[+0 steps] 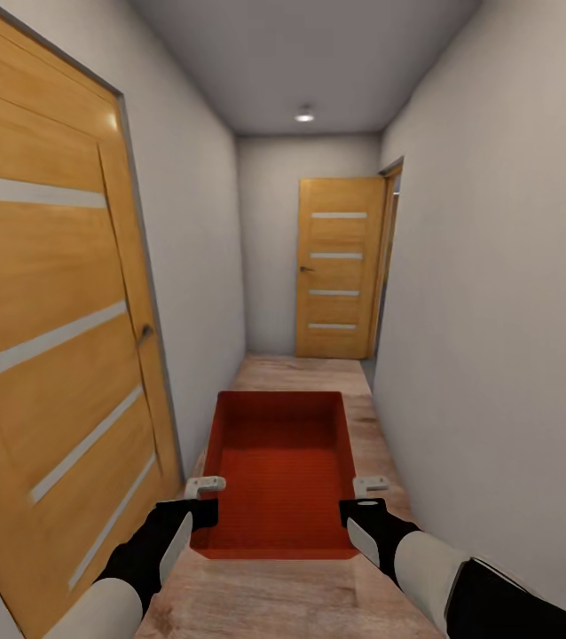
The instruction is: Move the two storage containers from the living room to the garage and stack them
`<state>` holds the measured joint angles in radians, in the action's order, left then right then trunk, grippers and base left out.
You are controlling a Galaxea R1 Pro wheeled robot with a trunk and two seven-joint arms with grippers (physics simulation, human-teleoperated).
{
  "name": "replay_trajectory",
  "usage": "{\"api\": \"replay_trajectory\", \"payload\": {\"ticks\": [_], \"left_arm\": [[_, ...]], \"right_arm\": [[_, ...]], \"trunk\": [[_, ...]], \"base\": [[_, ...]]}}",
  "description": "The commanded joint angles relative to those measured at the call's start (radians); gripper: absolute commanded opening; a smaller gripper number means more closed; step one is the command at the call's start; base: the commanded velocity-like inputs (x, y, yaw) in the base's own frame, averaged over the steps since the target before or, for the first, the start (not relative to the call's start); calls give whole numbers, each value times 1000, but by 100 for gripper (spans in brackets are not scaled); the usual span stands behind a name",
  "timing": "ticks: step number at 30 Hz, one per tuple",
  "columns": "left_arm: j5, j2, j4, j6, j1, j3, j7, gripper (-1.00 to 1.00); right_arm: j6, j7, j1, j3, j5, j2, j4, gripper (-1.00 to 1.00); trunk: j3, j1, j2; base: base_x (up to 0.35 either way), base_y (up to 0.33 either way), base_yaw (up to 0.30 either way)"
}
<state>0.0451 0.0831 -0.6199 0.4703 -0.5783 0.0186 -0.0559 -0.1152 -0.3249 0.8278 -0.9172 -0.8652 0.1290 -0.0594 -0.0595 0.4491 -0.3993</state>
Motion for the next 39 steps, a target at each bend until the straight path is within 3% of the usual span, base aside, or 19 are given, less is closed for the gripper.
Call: {"api": "replay_trajectory", "payload": {"ticks": [1,39], "left_arm": [[-11,0,-1,6,0,2,-9,-100],[-10,0,-1,7,0,3,-8,-100]], "right_arm": [[-6,-26,1,1,8,-8,0,-100],[-6,-26,1,1,8,-8,0,-100]], "trunk": [[0,1,-1],[0,1,-1]], "base": [[323,0,-2],[323,0,0]]}}
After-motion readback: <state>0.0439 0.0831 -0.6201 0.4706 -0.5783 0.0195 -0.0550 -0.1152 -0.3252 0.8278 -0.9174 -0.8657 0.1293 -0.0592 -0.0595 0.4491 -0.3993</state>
